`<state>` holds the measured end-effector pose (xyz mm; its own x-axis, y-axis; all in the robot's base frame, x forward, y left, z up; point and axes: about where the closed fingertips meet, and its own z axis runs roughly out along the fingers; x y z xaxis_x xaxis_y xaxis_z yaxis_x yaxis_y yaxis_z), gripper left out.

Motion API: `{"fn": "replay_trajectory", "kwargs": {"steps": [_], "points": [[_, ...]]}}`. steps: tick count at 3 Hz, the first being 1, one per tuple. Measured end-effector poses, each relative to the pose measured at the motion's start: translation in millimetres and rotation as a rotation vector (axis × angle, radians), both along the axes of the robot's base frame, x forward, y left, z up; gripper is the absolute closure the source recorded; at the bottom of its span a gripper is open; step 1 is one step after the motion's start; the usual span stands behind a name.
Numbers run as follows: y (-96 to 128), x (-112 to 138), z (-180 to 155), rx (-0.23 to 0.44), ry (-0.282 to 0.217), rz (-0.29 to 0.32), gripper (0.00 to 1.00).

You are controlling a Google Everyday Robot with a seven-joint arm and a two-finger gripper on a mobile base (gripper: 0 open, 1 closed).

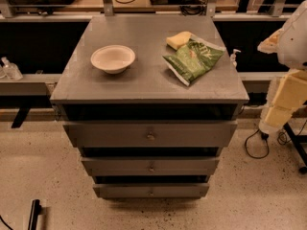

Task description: Open middle drawer

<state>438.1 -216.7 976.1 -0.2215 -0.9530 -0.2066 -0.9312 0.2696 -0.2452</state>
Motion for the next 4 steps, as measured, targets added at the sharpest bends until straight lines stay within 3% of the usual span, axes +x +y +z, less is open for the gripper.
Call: {"fn": "replay_trajectory", "kwargs": {"steps": [1,2,3,4], "points": [[0.0,0.0,0.0,0.0,0.0,0.0,0.0],[8.2,5.0,-25.6,0.055,-0.009,0.026,0.0],[53.2,-22.2,-99.8,0.248,-0.01,0.138,0.0],[53.5,-28.7,-105.4,0.274,-0.017,0.119,0.0]]}}
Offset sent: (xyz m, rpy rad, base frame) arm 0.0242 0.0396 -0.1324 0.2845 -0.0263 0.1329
